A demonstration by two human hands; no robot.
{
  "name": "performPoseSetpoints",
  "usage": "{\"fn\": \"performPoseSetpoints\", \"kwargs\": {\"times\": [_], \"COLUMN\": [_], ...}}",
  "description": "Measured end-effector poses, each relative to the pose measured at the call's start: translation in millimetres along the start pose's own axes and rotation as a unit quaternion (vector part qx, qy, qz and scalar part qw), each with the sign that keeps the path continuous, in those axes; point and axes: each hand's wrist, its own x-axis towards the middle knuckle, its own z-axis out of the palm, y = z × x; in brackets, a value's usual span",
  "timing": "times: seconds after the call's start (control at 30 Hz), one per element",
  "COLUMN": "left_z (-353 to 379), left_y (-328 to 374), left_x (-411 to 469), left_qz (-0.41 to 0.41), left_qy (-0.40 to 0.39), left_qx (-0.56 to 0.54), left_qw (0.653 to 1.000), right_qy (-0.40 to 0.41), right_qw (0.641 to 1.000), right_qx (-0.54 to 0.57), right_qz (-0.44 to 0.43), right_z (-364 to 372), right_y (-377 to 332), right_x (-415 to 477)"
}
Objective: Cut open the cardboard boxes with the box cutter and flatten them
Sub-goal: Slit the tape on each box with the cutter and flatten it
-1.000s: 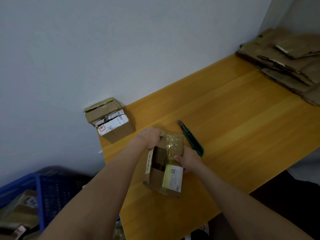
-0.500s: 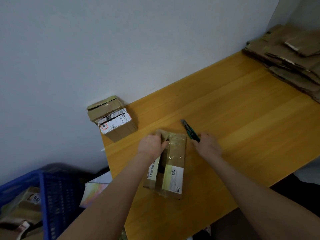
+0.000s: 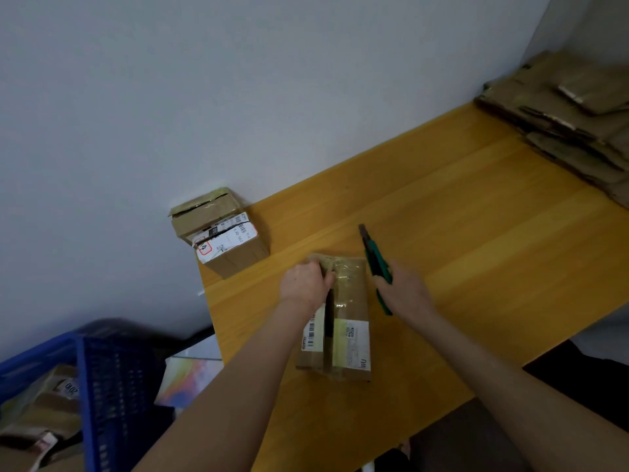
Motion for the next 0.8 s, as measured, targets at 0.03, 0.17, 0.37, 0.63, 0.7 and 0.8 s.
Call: {"fn": "performPoseSetpoints", "kwargs": {"times": [0.03,0.17,0.37,0.63,0.7,0.8], "left_z": [-1,-3,-3,-4,-4,-5], "left_y": [1,4,4,6,6,6], "left_x": [-1,-2,-2,1,2,6], "left_qz": [-0.002,-0.007,-0.009,-0.005,-0.015,-0.022], "left_qy": [-0.006,-0.015,-0.005,-0.009,-0.013,-0.021], "left_qx": [-0.004,0.003,0.016,0.028,0.018,-0.002], "left_qw": [1.0,1.0,1.0,1.0,1.0,1.0], "right_qy": [-0.014,-0.054,-0.057,-0.078,-0.081,-0.088], "right_qw": [0.999,0.989,0.981,0.983,0.982,0.98], "right_qx": [-0.025,-0.124,-0.178,-0.162,-0.167,-0.177], "right_qz": [-0.024,-0.056,-0.055,-0.028,-0.026,-0.014], "right_z": [-1,8,14,22,25,30], "right_y": [-3,-7,-17,-33,-32,-34], "right_x": [-14,-52,-59,-43,-51,-49]}}
